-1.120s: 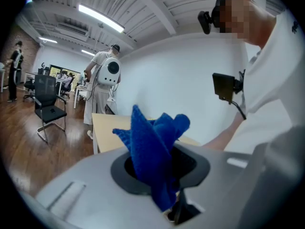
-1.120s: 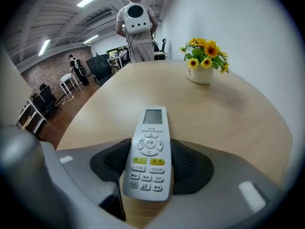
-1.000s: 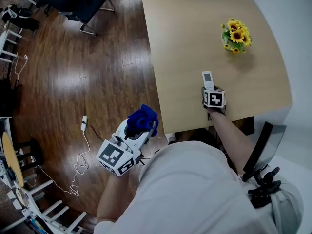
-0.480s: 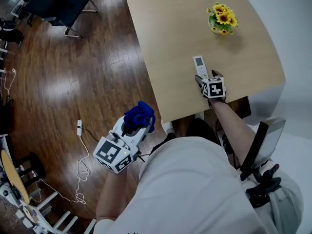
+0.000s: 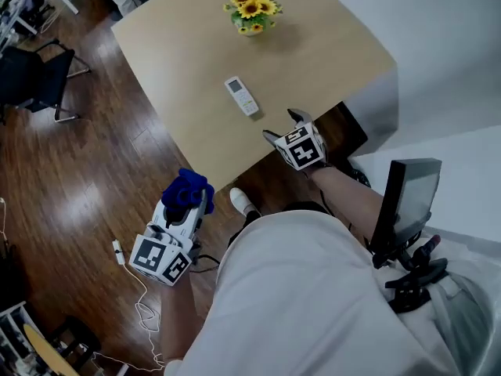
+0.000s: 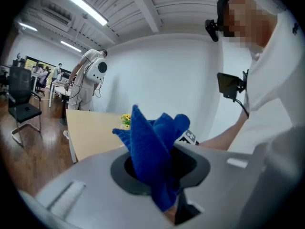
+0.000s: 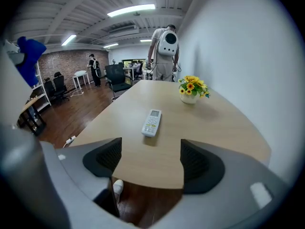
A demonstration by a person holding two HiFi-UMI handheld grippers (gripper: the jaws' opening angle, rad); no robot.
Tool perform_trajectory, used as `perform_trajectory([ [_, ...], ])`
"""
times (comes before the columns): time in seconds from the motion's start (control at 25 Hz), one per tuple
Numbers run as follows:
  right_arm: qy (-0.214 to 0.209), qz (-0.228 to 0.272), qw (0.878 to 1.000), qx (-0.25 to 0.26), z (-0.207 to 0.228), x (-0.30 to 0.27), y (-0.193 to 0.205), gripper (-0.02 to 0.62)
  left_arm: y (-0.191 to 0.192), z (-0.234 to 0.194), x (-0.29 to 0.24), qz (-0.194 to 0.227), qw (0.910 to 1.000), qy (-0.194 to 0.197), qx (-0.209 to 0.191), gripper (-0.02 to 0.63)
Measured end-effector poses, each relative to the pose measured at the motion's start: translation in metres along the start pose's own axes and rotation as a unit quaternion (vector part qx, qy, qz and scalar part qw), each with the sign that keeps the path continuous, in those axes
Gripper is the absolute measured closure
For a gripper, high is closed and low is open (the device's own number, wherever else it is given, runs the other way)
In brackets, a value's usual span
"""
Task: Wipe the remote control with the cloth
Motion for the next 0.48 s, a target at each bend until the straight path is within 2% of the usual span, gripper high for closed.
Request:
perform_trajectory([
  [0.2,-0.016,0.018,1.000,0.002,0.001,0.071,0.046,0.207,0.022,0.067,-0.015,-0.005,0.9998,0.004,-0.016,0.497],
  [0.36,-0.031,0.034,0.999,0.017,0.003,0.118,0.096,0.207,0.065,0.129,-0.027,0.004,0.9997,0.001,-0.024,0.497],
  [0.48,-0.043,0.038,0.998,0.035,0.003,0.160,0.133,0.207,0.097,0.179,-0.028,0.007,0.9999,-0.008,-0.013,0.497],
])
Point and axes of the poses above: the fingertips, and each gripper's own axes: x backward along the fingers, z to its right, y out of its underside, the point moved 7 cm from there along x, backward along the fingers, and after that the axes turned 10 degrees about x, right-handed, at the moved point
